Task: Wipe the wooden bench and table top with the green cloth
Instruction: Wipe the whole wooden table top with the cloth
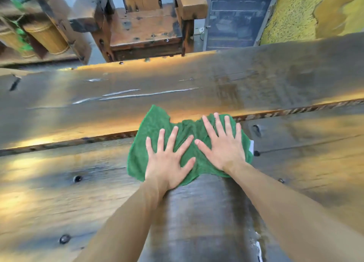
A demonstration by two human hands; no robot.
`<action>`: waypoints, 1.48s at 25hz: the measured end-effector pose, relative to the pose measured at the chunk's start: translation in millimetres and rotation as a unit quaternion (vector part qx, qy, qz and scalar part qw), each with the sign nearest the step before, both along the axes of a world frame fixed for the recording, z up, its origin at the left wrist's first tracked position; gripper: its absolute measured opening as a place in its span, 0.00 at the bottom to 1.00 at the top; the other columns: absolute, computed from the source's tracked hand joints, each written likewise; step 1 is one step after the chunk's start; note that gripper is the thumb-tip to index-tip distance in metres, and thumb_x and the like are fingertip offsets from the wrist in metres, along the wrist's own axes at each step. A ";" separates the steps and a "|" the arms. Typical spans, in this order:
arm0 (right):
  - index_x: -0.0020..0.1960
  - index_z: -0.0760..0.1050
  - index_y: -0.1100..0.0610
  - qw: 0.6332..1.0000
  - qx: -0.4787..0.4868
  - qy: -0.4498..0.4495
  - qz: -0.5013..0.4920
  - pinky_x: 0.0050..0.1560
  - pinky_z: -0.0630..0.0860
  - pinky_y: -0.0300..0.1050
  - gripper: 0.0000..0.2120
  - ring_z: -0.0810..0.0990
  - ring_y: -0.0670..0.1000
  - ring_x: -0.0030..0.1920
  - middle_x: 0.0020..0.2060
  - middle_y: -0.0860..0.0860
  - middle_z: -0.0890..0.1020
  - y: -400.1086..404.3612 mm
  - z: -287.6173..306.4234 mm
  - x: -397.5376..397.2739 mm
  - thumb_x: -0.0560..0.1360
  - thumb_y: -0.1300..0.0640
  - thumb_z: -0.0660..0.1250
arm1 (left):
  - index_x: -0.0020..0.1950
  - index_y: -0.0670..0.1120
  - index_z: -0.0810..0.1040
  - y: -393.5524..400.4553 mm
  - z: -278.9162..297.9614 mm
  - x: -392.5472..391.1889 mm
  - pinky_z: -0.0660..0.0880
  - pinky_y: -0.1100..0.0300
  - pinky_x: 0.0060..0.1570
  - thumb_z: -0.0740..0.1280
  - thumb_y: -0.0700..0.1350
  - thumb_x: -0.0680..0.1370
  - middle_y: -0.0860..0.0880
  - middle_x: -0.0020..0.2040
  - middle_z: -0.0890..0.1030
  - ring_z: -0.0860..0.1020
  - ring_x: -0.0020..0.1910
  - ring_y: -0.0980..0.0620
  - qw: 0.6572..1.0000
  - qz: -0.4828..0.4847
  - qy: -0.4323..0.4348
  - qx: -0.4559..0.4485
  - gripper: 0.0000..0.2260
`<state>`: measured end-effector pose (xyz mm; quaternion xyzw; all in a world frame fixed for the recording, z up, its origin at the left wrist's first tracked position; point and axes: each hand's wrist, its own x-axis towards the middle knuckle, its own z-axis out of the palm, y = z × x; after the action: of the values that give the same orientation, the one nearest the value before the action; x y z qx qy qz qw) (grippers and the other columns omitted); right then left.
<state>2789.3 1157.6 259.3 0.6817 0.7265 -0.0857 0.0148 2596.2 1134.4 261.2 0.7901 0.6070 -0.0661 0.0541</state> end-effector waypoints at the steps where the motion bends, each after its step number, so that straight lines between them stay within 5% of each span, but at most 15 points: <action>1: 0.77 0.27 0.39 1.000 -0.002 -0.003 0.001 0.76 0.37 0.66 0.36 0.37 0.59 0.80 0.81 0.51 0.39 -29.0 0.5 -0.3 0.75 0.27 0.34 | 0.76 0.69 0.34 -29.1 -1.8 -3.2 0.38 0.29 0.71 0.37 0.72 0.75 0.51 0.81 0.35 0.36 0.80 0.39 1.000 0.000 0.004 0.001 0.30; 5: 0.78 0.28 0.39 1.000 -0.015 0.000 0.027 0.76 0.36 0.66 0.35 0.36 0.60 0.80 0.80 0.52 0.37 -134.9 1.0 -12.8 0.76 0.28 0.34 | 0.78 0.69 0.48 -133.6 -7.0 -9.8 0.44 0.26 0.71 0.44 0.72 0.77 0.49 0.83 0.48 0.48 0.80 0.36 1.000 0.014 -0.017 0.009 0.29; 8: 0.81 0.37 0.40 0.999 0.007 0.015 0.036 0.76 0.41 0.68 0.35 0.43 0.61 0.81 0.81 0.54 0.45 -197.9 -2.5 -22.1 0.78 0.29 0.38 | 0.78 0.65 0.59 -202.8 -7.0 -17.2 0.53 0.24 0.69 0.51 0.70 0.78 0.46 0.81 0.59 0.57 0.78 0.34 1.000 0.013 -0.017 0.010 0.28; 14: 0.82 0.45 0.43 0.998 0.041 0.028 0.042 0.75 0.47 0.68 0.32 0.50 0.63 0.80 0.81 0.55 0.52 -316.8 -4.8 -42.6 0.81 0.32 0.41 | 0.76 0.62 0.65 -315.8 -1.3 -35.2 0.57 0.25 0.68 0.51 0.68 0.79 0.45 0.80 0.62 0.59 0.78 0.34 1.000 0.009 -0.016 -0.006 0.27; 18: 0.82 0.47 0.43 0.998 0.036 0.024 0.039 0.74 0.51 0.68 0.32 0.52 0.63 0.80 0.80 0.57 0.55 -392.0 -1.6 -52.9 0.82 0.33 0.44 | 0.75 0.63 0.66 -389.5 1.9 -47.6 0.58 0.25 0.67 0.49 0.69 0.79 0.45 0.79 0.64 0.60 0.78 0.35 1.000 0.011 -0.012 -0.023 0.27; 32: 0.80 0.55 0.41 1.000 -0.017 0.005 0.011 0.71 0.57 0.68 0.29 0.59 0.64 0.78 0.79 0.57 0.61 -631.1 12.7 -74.7 0.81 0.34 0.48 | 0.75 0.64 0.68 -623.2 3.0 -86.7 0.63 0.24 0.63 0.64 0.72 0.67 0.43 0.79 0.64 0.63 0.75 0.36 0.999 -0.024 -0.014 -0.025 0.36; 37: 0.77 0.63 0.38 0.997 -0.035 0.031 -0.067 0.72 0.58 0.68 0.27 0.59 0.60 0.78 0.78 0.56 0.64 -691.0 12.2 -69.2 0.81 0.34 0.45 | 0.74 0.67 0.66 -667.9 0.8 -88.1 0.66 0.27 0.62 0.57 0.75 0.70 0.45 0.78 0.64 0.66 0.74 0.38 0.997 0.011 -0.003 -0.082 0.34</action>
<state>2720.0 466.5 271.6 0.7251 0.6755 -0.1330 0.0106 2508.1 466.5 262.0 0.7764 0.6080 -0.1126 0.1216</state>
